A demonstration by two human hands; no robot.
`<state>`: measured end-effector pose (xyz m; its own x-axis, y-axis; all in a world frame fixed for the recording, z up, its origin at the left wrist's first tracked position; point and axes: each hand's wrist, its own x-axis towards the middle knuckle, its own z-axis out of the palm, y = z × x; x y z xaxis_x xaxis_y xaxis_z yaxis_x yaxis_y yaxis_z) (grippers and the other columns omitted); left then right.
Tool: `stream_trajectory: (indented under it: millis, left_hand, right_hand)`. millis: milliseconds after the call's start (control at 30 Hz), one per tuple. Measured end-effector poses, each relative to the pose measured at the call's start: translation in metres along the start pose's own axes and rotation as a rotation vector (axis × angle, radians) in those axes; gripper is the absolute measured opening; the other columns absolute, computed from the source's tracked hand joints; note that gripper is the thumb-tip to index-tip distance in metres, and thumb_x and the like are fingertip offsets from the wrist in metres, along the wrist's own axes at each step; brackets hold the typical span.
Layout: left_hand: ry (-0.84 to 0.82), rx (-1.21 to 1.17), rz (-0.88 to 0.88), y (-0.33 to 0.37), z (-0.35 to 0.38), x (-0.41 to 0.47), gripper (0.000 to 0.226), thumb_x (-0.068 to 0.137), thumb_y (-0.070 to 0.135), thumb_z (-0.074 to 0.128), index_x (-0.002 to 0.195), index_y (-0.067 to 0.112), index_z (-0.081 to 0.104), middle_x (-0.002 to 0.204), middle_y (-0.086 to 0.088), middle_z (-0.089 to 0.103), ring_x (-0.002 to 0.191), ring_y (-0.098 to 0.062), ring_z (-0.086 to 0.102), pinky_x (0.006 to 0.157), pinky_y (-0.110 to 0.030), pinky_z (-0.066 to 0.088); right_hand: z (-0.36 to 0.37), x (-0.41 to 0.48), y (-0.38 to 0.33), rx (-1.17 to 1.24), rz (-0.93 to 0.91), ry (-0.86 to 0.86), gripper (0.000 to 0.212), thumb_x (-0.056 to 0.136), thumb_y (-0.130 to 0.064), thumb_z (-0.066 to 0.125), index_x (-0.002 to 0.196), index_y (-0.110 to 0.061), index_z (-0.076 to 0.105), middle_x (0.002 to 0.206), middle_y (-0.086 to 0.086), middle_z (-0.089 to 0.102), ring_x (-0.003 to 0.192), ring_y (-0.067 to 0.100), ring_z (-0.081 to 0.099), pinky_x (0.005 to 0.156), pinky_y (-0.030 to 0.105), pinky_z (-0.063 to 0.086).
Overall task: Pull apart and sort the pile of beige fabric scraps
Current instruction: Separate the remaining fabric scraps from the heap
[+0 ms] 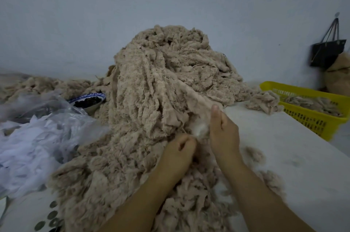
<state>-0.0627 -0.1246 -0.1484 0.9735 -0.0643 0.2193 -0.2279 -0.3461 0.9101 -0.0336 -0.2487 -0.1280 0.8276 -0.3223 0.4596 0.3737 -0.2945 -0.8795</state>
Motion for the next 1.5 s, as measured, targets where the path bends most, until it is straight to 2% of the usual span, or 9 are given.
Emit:
stream_trajectory:
  millis: [167, 267, 467, 667, 800, 900, 1067, 1200, 1500]
  left_hand:
    - [0.019, -0.779, -0.189, 0.000, -0.028, 0.012, 0.056, 0.105, 0.048, 0.034, 0.087, 0.021, 0.079, 0.078, 0.000, 0.075, 0.076, -0.015, 0.073, 0.062, -0.026, 0.056]
    - [0.067, -0.914, -0.227, 0.003, -0.039, 0.015, 0.050, 0.099, 0.046, 0.048, 0.067, 0.025, 0.080, 0.073, 0.009, 0.073, 0.075, -0.007, 0.071, 0.066, -0.022, 0.056]
    - [0.300, -0.175, 0.091, 0.008, -0.043, 0.014, 0.040, 0.103, 0.043, 0.047, 0.068, 0.028, 0.059, 0.067, 0.003, 0.061, 0.063, -0.012, 0.056, 0.061, -0.024, 0.049]
    - [-0.301, 0.507, 0.562, 0.015, -0.006, -0.011, 0.035, 0.104, 0.038, 0.040, 0.069, 0.032, 0.037, 0.063, 0.010, 0.043, 0.060, -0.008, 0.043, 0.058, -0.031, 0.038]
    - [-0.414, 0.635, 0.577, -0.001, 0.002, -0.013, 0.036, 0.102, 0.035, 0.047, 0.069, 0.021, 0.041, 0.061, 0.006, 0.039, 0.056, -0.009, 0.035, 0.053, -0.034, 0.032]
    - [-0.394, 0.324, 0.322, -0.007, -0.002, -0.011, 0.049, 0.095, 0.056, 0.044, 0.066, 0.017, 0.043, 0.060, 0.007, 0.044, 0.055, -0.004, 0.041, 0.056, -0.029, 0.034]
    - [-0.098, -0.286, -0.160, -0.004, -0.016, 0.004, 0.052, 0.077, 0.088, 0.042, 0.079, 0.049, 0.077, 0.080, 0.019, 0.075, 0.076, 0.004, 0.070, 0.065, -0.008, 0.050]
    - [-0.056, -0.693, -0.173, -0.012, -0.018, 0.008, 0.054, 0.087, 0.056, 0.067, 0.129, 0.022, 0.065, 0.119, -0.005, 0.073, 0.111, -0.020, 0.070, 0.090, -0.034, 0.057]
    - [0.069, -1.032, -0.283, -0.007, -0.035, 0.013, 0.030, 0.103, 0.032, 0.049, 0.123, 0.014, 0.062, 0.097, -0.007, 0.074, 0.067, -0.015, 0.069, 0.048, -0.022, 0.050]
  right_hand:
    - [0.029, -0.033, -0.024, -0.232, -0.703, -0.327, 0.042, 0.097, -0.033, 0.047, 0.058, -0.026, 0.034, 0.052, -0.012, 0.035, 0.049, 0.007, 0.032, 0.049, 0.031, 0.032]
    - [0.038, -0.035, -0.012, -0.328, -0.612, -0.668, 0.055, 0.098, -0.035, 0.052, 0.050, -0.022, 0.029, 0.042, -0.007, 0.030, 0.042, 0.013, 0.030, 0.047, 0.025, 0.024]
    - [0.024, -0.027, 0.007, 0.089, 0.149, -0.574, 0.066, 0.081, -0.084, 0.030, 0.088, -0.033, 0.072, 0.075, -0.018, 0.069, 0.072, -0.007, 0.064, 0.063, 0.007, 0.047]
    - [0.010, -0.002, 0.015, 0.614, 0.458, -0.432, 0.013, 0.100, -0.034, 0.053, 0.102, -0.028, 0.064, 0.081, -0.024, 0.073, 0.079, -0.010, 0.068, 0.064, 0.009, 0.050]
    - [0.009, 0.004, 0.010, 0.399, 0.528, -0.416, 0.015, 0.098, -0.017, 0.051, 0.089, -0.017, 0.063, 0.077, -0.003, 0.067, 0.068, -0.002, 0.062, 0.060, 0.014, 0.047]
    - [0.006, 0.005, 0.010, 0.275, 0.410, -0.188, 0.031, 0.095, -0.011, 0.045, 0.064, -0.016, 0.044, 0.047, -0.010, 0.047, 0.038, -0.001, 0.041, 0.038, 0.014, 0.033]
    - [0.011, -0.004, 0.001, 0.253, 0.349, -0.287, 0.027, 0.092, -0.013, 0.050, 0.065, -0.016, 0.048, 0.055, -0.007, 0.051, 0.052, 0.007, 0.048, 0.044, 0.016, 0.036]
    - [0.018, -0.014, 0.002, 0.258, 0.265, -0.435, 0.016, 0.094, -0.019, 0.055, 0.086, -0.012, 0.067, 0.070, -0.010, 0.065, 0.066, 0.004, 0.060, 0.059, 0.015, 0.049]
    - [0.016, -0.005, 0.010, 0.169, 0.359, -0.267, 0.024, 0.101, -0.026, 0.048, 0.081, -0.015, 0.056, 0.061, -0.001, 0.053, 0.052, 0.001, 0.045, 0.051, 0.016, 0.036]
